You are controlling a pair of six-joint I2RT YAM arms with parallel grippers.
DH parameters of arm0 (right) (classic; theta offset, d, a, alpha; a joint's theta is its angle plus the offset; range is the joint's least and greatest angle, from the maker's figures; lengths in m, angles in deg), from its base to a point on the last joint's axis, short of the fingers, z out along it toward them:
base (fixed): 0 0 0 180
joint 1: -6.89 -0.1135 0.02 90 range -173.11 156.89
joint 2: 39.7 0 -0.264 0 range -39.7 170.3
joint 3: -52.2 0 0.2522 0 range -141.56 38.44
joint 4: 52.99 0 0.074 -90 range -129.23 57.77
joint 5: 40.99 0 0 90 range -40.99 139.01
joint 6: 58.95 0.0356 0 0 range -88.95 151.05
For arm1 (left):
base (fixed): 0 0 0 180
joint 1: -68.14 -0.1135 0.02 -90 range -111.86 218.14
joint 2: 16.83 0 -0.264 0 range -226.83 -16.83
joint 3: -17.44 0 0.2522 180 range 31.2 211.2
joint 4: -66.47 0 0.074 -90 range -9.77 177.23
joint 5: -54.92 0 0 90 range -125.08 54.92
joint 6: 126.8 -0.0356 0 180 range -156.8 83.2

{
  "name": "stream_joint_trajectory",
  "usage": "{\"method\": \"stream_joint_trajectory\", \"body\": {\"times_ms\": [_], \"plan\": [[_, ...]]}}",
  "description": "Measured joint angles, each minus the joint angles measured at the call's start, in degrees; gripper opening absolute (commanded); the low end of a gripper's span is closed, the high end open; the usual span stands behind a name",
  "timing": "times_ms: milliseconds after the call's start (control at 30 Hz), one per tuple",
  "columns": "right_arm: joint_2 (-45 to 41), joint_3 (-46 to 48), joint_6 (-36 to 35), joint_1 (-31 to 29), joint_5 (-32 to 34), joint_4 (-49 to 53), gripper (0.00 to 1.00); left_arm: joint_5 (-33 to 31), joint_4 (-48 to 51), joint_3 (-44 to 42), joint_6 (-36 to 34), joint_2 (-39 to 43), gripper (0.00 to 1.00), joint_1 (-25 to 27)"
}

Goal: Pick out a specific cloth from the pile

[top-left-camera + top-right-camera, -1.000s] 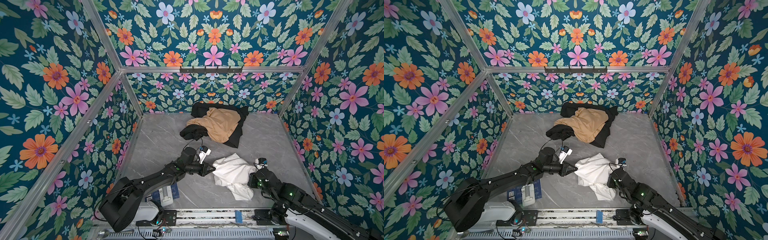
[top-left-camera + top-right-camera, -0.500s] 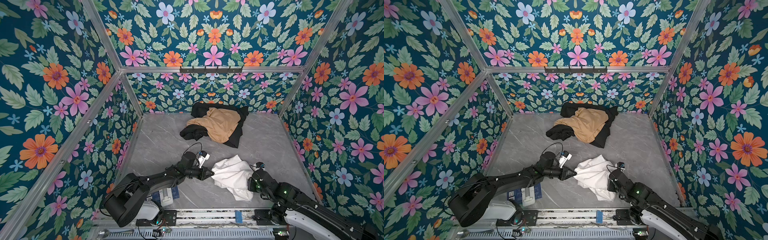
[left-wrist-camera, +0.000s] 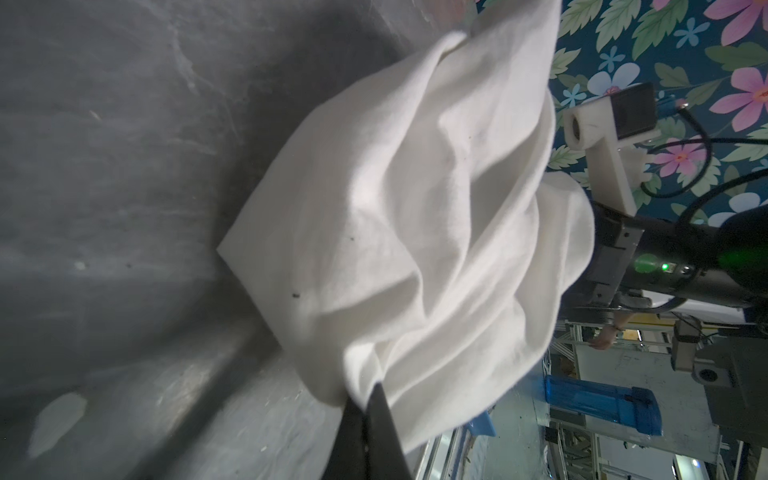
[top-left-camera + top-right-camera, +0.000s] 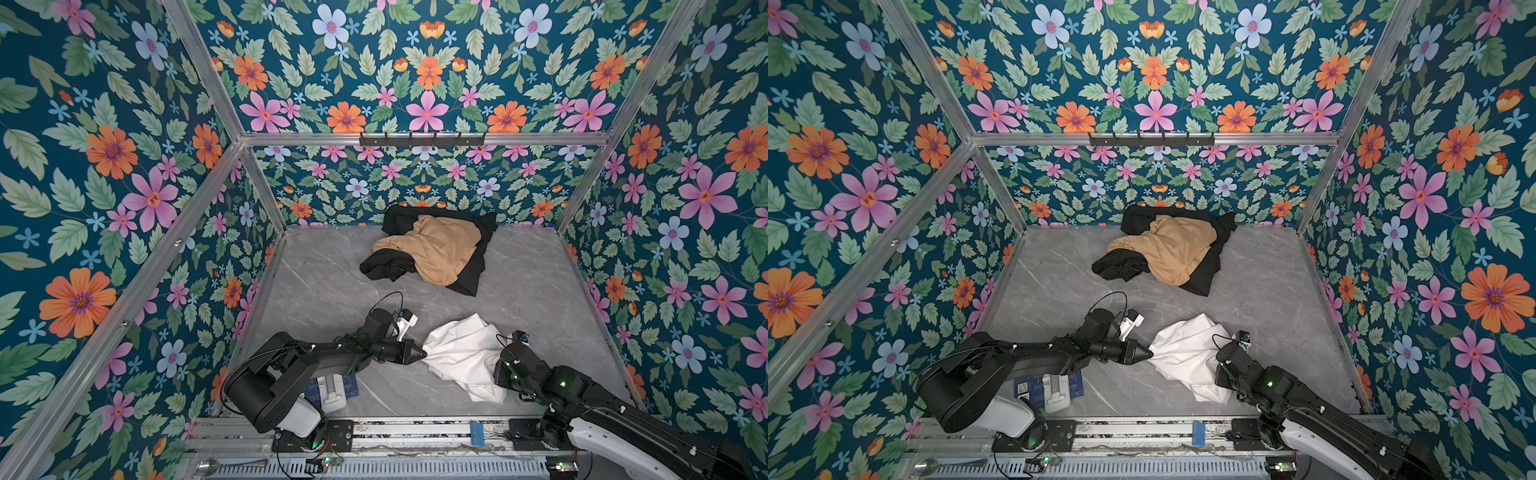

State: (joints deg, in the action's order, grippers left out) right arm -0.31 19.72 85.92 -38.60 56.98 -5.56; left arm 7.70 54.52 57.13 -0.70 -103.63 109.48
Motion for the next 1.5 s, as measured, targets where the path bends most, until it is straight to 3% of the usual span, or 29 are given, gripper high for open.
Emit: {"method": "stream_joint_trajectory", "body": {"times_ms": [300, 667, 800, 900, 967, 1000, 1033, 1300, 1500], "plan": [[-5.88, -6.21, 0.33, 0.52, 2.69, 8.70, 0.64, -1.49, 1.88, 0.48, -0.24, 2.93, 0.46, -0.09], [-8.07, -17.38, -2.89, 0.79, 9.68, 16.57, 0.77, -6.80, 9.29, 3.04, -3.69, 8.98, 0.56, -0.15], [-7.98, -20.13, -4.59, 0.83, 12.20, 16.94, 0.77, -8.72, 11.39, 3.34, -4.57, 11.54, 0.70, -0.61], [-7.37, -20.79, -5.73, 1.16, 13.40, 16.44, 0.81, -10.45, 13.46, 4.02, -5.44, 13.73, 0.91, -1.20], [-6.54, -20.61, -5.81, 2.19, 13.18, 15.47, 0.87, -11.50, 14.51, 4.72, -6.14, 15.10, 1.00, -1.60], [-6.01, -20.11, -5.79, 3.34, 12.59, 14.56, 0.98, -12.04, 15.13, 5.11, -6.43, 15.72, 1.00, -1.73], [-5.55, -19.54, -5.77, 4.79, 11.28, 13.64, 0.99, -12.52, 15.56, 5.40, -6.49, 16.17, 1.00, -1.92], [-1.51, -9.44, -4.11, 23.47, -10.88, 2.29, 0.99, -13.92, 16.76, 6.86, -7.98, 16.90, 1.00, -2.62], [3.41, -6.16, -4.15, 25.46, -19.96, -4.17, 0.99, -13.90, 16.76, 7.13, -8.39, 16.76, 1.00, -3.10]]}}
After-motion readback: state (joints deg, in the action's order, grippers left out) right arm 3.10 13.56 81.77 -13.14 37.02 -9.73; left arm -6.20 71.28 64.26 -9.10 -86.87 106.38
